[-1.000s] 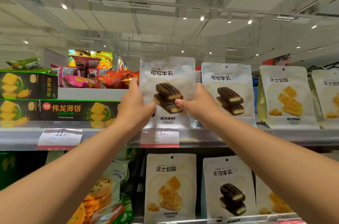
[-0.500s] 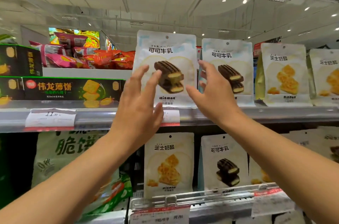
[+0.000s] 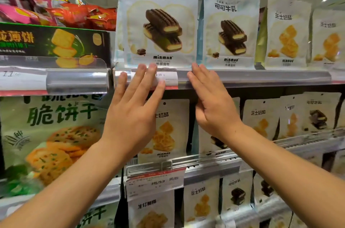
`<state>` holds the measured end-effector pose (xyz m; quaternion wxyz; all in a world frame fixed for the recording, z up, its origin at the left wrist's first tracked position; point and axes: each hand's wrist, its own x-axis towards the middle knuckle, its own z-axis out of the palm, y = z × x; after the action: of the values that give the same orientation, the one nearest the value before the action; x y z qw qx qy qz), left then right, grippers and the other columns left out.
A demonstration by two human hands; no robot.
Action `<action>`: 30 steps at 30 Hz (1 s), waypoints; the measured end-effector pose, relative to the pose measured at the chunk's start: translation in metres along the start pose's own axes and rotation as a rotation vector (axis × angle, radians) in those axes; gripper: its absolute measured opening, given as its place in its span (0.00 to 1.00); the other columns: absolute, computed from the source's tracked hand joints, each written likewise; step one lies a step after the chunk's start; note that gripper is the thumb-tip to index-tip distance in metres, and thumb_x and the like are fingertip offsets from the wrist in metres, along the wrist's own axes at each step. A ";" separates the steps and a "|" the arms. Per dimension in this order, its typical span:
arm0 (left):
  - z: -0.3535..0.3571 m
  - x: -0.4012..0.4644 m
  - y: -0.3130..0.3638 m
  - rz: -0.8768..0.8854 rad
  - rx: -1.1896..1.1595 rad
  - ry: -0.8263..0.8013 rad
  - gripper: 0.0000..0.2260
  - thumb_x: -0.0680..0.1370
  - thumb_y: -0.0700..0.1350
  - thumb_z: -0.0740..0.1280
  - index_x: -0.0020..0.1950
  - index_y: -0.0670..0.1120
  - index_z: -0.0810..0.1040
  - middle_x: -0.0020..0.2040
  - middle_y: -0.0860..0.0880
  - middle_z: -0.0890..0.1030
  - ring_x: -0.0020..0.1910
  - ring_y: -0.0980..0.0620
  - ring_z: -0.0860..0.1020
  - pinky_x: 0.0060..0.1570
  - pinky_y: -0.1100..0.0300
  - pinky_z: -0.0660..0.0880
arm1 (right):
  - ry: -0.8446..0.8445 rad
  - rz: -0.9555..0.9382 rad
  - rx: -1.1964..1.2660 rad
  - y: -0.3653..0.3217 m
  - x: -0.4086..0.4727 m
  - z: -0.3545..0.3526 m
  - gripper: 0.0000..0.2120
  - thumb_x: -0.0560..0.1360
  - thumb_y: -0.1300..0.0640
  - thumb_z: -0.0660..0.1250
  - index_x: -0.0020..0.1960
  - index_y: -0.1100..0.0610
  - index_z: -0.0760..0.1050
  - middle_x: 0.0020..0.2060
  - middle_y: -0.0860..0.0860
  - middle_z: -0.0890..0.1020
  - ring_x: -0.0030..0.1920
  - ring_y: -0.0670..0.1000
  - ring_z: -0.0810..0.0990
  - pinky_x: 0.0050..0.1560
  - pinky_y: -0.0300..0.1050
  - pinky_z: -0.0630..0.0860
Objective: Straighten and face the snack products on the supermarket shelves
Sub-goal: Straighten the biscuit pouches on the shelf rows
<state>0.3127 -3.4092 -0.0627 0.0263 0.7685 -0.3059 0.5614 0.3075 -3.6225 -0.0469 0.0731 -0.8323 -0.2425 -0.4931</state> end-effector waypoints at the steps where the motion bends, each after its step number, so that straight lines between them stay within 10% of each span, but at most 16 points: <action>1: 0.004 -0.010 0.006 0.055 -0.048 0.034 0.21 0.76 0.35 0.58 0.69 0.39 0.74 0.73 0.35 0.66 0.74 0.37 0.63 0.71 0.36 0.59 | 0.008 -0.005 -0.002 0.001 -0.001 0.001 0.31 0.68 0.70 0.58 0.71 0.67 0.66 0.72 0.63 0.66 0.74 0.61 0.61 0.74 0.59 0.56; 4: 0.017 -0.040 0.022 0.220 -0.171 -0.091 0.16 0.76 0.39 0.64 0.63 0.41 0.79 0.67 0.38 0.76 0.67 0.39 0.74 0.63 0.40 0.70 | 0.028 -0.011 -0.007 0.003 -0.002 0.004 0.32 0.67 0.73 0.61 0.71 0.67 0.65 0.72 0.63 0.66 0.74 0.61 0.61 0.74 0.60 0.57; 6: 0.028 -0.040 0.021 0.035 -0.183 -0.290 0.19 0.74 0.40 0.67 0.65 0.41 0.77 0.63 0.39 0.77 0.60 0.37 0.77 0.56 0.41 0.75 | 0.049 -0.005 -0.013 0.002 -0.002 0.005 0.33 0.65 0.76 0.63 0.71 0.68 0.66 0.71 0.63 0.67 0.74 0.62 0.62 0.74 0.61 0.58; 13: 0.058 -0.009 -0.012 -0.467 -0.217 -0.532 0.31 0.79 0.52 0.62 0.79 0.49 0.54 0.77 0.46 0.59 0.75 0.45 0.57 0.73 0.52 0.58 | 0.059 0.049 -0.002 -0.003 -0.002 0.005 0.34 0.65 0.78 0.63 0.71 0.67 0.66 0.71 0.62 0.67 0.74 0.60 0.62 0.75 0.57 0.55; 20: 0.056 -0.011 -0.014 -0.523 -0.425 -0.343 0.14 0.76 0.47 0.70 0.61 0.48 0.79 0.58 0.45 0.80 0.58 0.44 0.76 0.55 0.54 0.73 | 0.059 0.078 0.010 -0.009 -0.003 0.004 0.34 0.64 0.77 0.62 0.71 0.67 0.66 0.71 0.62 0.67 0.74 0.60 0.61 0.75 0.58 0.56; 25: 0.055 -0.023 -0.009 -0.860 -0.791 -0.283 0.11 0.75 0.47 0.73 0.56 0.51 0.77 0.51 0.48 0.80 0.49 0.49 0.78 0.46 0.58 0.75 | 0.065 0.126 -0.003 -0.019 -0.005 0.007 0.35 0.65 0.74 0.62 0.72 0.67 0.64 0.73 0.61 0.65 0.75 0.60 0.60 0.75 0.59 0.55; 30: 0.035 -0.024 -0.003 -0.728 -0.741 -0.114 0.09 0.75 0.41 0.71 0.48 0.54 0.75 0.41 0.61 0.77 0.41 0.65 0.75 0.36 0.71 0.69 | -0.077 0.169 -0.010 -0.030 -0.014 0.002 0.35 0.72 0.64 0.67 0.76 0.64 0.56 0.77 0.60 0.55 0.78 0.57 0.49 0.77 0.55 0.48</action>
<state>0.3396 -3.4099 -0.0956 0.4734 0.7936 -0.1980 0.3270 0.2892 -3.6003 -0.0636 0.1007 -0.8685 -0.1715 -0.4540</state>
